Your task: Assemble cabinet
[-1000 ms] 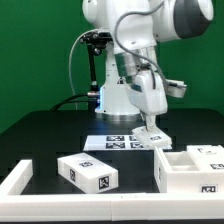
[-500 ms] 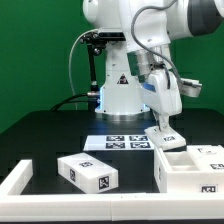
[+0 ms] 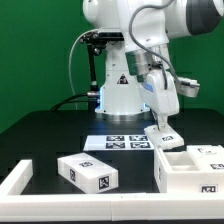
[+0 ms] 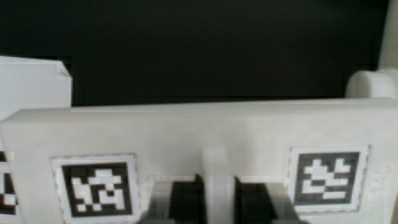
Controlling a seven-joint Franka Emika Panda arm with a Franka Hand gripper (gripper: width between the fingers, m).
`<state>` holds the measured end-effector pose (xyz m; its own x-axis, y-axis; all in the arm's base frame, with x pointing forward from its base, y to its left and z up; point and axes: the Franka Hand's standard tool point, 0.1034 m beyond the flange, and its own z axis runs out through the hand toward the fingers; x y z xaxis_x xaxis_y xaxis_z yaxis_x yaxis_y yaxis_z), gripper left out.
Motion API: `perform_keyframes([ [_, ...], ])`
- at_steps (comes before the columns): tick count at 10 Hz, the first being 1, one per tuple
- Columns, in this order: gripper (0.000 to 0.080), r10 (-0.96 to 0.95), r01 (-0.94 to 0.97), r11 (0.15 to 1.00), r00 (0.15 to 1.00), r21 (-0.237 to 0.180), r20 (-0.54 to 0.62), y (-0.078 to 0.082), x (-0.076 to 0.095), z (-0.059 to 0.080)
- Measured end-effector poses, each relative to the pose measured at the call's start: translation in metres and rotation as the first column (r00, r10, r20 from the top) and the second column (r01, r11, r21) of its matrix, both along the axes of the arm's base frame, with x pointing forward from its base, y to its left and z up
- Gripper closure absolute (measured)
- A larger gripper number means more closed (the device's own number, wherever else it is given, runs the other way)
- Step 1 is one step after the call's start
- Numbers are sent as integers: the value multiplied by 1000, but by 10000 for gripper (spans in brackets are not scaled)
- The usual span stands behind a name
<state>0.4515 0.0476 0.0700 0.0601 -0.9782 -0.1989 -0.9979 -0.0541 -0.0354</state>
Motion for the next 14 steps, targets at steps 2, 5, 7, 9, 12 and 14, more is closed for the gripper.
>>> perform_keyframes([
  [2, 737, 1, -1, 1000, 1000, 0, 12, -2, 11, 3],
  [5, 737, 4, -4, 1000, 1000, -1, 3, 7, 11, -1],
  [7, 737, 5, -5, 1000, 1000, -1, 3, 10, 15, -2],
  [9, 737, 3, -3, 1000, 1000, -2, -1, 6, 14, -3],
  [12, 737, 0, 0, 1000, 1000, -5, -8, 2, 8, -6],
  [14, 737, -3, 3, 1000, 1000, -7, -2, -3, 11, -4],
])
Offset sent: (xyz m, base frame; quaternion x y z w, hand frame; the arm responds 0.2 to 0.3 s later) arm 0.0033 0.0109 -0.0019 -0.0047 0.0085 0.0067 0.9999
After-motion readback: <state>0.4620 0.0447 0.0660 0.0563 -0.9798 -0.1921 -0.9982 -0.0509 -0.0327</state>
